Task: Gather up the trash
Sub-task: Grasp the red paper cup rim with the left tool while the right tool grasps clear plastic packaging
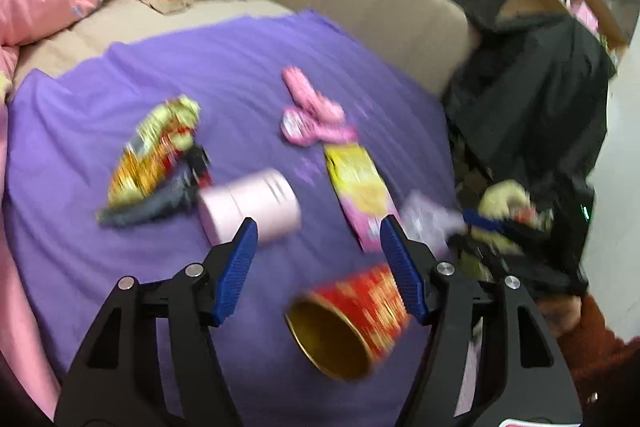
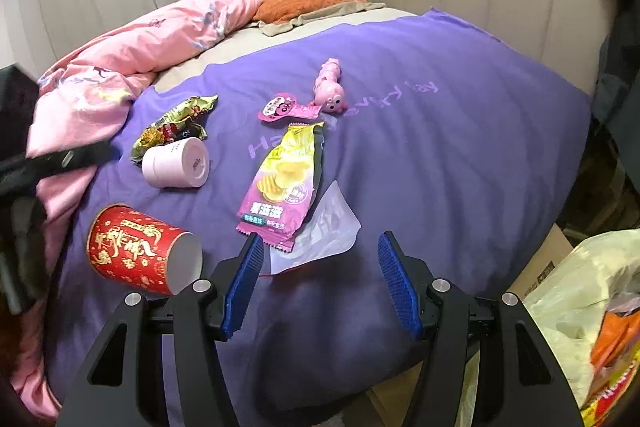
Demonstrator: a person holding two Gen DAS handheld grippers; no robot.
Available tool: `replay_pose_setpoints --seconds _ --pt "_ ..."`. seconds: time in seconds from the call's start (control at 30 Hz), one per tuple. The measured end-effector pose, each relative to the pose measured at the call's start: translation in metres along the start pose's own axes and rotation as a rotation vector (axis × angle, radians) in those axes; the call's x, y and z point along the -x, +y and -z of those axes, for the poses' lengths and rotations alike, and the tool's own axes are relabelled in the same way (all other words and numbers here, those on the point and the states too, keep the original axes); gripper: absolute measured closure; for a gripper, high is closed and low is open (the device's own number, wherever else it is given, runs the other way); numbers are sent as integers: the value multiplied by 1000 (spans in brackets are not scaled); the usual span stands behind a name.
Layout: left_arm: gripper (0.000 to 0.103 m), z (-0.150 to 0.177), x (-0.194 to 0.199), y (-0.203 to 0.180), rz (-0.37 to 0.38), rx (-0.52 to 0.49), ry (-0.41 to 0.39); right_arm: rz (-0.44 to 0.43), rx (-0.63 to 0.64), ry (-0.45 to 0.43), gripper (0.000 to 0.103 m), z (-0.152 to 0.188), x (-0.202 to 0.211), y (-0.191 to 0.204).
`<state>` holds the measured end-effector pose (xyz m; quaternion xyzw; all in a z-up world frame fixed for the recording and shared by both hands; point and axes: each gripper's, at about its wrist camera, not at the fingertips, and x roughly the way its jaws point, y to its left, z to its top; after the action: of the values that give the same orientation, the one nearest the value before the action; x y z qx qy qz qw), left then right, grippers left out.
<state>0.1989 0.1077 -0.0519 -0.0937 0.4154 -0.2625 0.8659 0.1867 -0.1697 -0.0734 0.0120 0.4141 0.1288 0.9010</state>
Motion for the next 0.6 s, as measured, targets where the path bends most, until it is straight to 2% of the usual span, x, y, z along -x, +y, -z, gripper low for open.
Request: replay_pose_setpoints --seconds 0.07,0.23,0.3,0.37,0.43,0.47,0.6 --pt "42 12 7 -17 -4 13 26 5 -9 -5 47 3 -2 -2" --pt "42 47 21 -28 8 110 23 -33 -42 -20 47 9 -5 -9" --pt "40 56 13 -30 -26 107 34 -61 -59 -20 55 8 -12 -11" --pt "40 58 3 -29 -36 128 35 -88 -59 -3 80 6 -20 -10" --pt "40 55 0 -31 -26 128 22 -103 -36 0 91 6 -22 -3" --pt "40 53 0 -33 -25 118 17 -89 -22 -10 96 7 -19 0" --pt "40 52 0 -40 -1 101 11 -78 -17 -57 98 11 5 0"
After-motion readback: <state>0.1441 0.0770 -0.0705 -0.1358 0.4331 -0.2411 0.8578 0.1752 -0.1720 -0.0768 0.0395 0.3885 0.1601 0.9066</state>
